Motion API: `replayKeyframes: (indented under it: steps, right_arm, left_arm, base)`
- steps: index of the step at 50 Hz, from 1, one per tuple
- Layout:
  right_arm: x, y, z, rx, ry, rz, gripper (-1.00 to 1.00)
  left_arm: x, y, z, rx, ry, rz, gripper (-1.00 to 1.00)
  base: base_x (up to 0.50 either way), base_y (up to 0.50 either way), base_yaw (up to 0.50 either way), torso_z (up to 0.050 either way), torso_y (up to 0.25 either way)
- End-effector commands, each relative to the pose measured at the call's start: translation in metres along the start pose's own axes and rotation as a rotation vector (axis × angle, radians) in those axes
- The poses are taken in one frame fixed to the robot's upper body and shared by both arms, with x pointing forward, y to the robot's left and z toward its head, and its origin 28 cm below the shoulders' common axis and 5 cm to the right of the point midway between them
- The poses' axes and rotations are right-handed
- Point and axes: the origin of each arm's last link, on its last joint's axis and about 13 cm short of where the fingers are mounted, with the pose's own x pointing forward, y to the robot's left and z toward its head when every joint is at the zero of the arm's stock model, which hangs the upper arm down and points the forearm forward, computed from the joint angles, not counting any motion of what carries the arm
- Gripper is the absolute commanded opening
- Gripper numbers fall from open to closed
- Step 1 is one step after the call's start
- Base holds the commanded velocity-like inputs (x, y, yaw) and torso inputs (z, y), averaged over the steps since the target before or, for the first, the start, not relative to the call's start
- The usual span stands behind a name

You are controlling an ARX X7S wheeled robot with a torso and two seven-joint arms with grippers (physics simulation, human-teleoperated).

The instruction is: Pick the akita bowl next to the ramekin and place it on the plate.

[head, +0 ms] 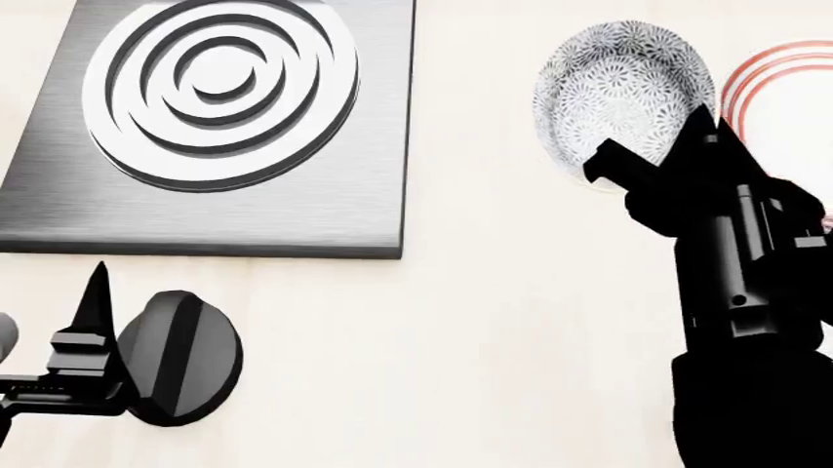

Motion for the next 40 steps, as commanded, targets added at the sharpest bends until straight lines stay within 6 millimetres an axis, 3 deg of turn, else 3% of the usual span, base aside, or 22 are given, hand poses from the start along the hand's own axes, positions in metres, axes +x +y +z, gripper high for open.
replayKeyframes:
  steps: [1,23,40]
  right_arm:
    - [0.011,-0.007,0.012,0.071,-0.06,-0.007,-1.0]
    - [0.039,-0.028,0.012,0.149,-0.085,-0.09,-1.0]
    - [0.047,-0.036,0.028,0.17,-0.117,-0.16,-1.0]
  left_arm:
    - [0.0,0.001,0.001,-0.024,-0.002,-0.018,1.0]
    - [0.001,0.002,-0.003,-0.025,0.007,-0.016,1.0]
    - [0.001,0.002,0.0,-0.024,0.001,-0.012,1.0]
  base:
    - [0.0,0.0,0.0,0.0,0.0]
    - [0.0,0.0,0.0,0.0,0.0]
    - [0.0,0.0,0.0,0.0,0.001]
